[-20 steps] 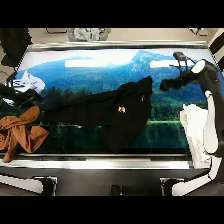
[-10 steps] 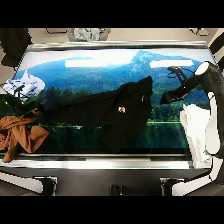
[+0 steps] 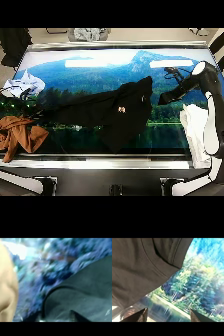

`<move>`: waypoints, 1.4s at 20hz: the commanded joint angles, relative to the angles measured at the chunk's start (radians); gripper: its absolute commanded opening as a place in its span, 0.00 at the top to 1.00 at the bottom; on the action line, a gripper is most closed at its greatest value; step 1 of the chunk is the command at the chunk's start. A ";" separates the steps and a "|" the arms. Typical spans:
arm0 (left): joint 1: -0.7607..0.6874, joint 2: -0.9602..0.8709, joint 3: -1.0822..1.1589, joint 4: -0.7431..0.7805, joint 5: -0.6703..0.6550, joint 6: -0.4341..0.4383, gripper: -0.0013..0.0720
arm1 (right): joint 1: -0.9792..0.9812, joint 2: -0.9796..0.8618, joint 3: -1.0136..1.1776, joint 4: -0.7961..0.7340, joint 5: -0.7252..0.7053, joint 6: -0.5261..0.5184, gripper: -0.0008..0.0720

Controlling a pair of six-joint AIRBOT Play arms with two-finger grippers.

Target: Fold the shirts.

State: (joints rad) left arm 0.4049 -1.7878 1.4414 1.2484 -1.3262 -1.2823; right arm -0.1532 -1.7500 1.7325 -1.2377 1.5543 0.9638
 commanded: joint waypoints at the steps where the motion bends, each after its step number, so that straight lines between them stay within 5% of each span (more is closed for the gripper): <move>1: -0.023 -0.003 -0.004 0.004 0.037 0.000 0.59 | 0.001 -0.001 -0.002 -0.004 0.032 -0.002 0.16; 4: -0.048 -0.002 -0.004 0.004 0.025 0.001 0.94 | 0.003 0.003 -0.050 -0.003 0.083 -0.008 0.16; 11: -0.055 0.074 -0.004 -0.003 0.001 0.023 0.94 | 0.114 0.091 -0.503 0.164 -0.137 -0.056 0.11; 17: -0.055 0.134 -0.004 -0.064 -0.013 0.026 0.94 | 0.173 0.091 -0.629 0.320 -0.292 -0.058 0.11; 18: -0.055 0.138 -0.004 -0.064 -0.024 0.027 0.94 | 0.191 0.091 -0.631 0.320 -0.319 -0.049 0.20; 19: -0.055 0.142 -0.004 -0.064 -0.037 0.027 0.94 | 0.208 0.092 -0.631 0.322 -0.339 -0.042 0.53; 20: -0.055 0.147 -0.004 -0.064 -0.053 0.027 0.94 | 0.221 0.097 -0.629 0.332 -0.346 -0.034 0.95; 24: -0.055 0.271 0.004 -0.175 -0.034 0.079 0.94 | 0.217 0.229 -0.548 0.342 -0.342 -0.087 0.94; 28: -0.045 0.534 0.141 -0.262 0.104 0.028 0.94 | 0.217 0.485 -0.264 0.173 -0.361 -0.031 0.94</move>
State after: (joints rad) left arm 0.3531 -1.4086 1.5043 1.0538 -1.3193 -1.2232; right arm 0.0628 -1.4120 1.3075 -0.9565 1.2194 0.8967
